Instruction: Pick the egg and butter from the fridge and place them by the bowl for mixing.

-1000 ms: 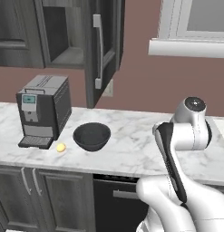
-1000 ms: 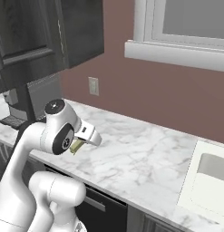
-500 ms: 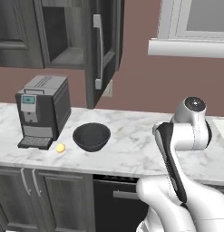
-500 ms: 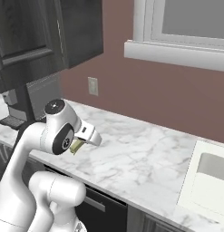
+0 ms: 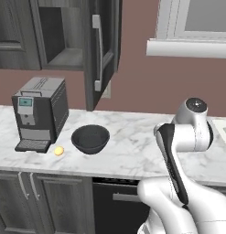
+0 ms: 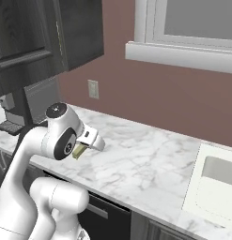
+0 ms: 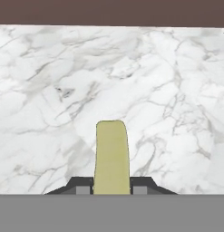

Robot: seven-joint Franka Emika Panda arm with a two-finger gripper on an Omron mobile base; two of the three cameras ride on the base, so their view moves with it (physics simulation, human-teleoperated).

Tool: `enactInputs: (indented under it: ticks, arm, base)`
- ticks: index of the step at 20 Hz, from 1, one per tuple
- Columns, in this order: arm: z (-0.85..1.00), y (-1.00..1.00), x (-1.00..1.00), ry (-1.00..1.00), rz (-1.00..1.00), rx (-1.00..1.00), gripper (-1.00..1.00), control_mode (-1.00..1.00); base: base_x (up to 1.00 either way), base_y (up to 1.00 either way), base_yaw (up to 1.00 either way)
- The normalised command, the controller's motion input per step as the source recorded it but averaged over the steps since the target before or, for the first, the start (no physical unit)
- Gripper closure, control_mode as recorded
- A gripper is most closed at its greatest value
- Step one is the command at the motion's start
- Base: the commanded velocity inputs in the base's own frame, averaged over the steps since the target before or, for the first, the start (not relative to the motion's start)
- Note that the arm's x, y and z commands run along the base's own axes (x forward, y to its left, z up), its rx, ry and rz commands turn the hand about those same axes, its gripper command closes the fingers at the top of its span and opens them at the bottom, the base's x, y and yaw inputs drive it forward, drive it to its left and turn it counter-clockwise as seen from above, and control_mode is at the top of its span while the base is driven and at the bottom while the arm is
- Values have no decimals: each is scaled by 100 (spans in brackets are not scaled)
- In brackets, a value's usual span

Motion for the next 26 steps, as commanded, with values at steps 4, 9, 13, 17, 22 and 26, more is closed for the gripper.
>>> enactInputs:
  ticks: [4, 9, 13, 17, 22, 26]
  arm:
    - [0, 0, 0, 0, 0, 0, 100, 100]
    - [0, 0, 0, 0, 0, 0, 100, 100]
    - [0, 0, 0, 0, 0, 0, 100, 100]
    - [0, 0, 0, 0, 0, 0, 100, 100]
    - [0, 0, 1, 0, 17, 0, 100, -100]
    - [-3, 1, 14, 0, 43, 5, 100, -100]
  base:
    - [0, 0, 0]
    - [0, 0, 0]
    - [0, 0, 0]
    - [0, 0, 0]
    - [0, 0, 0]
    - [0, 0, 0]
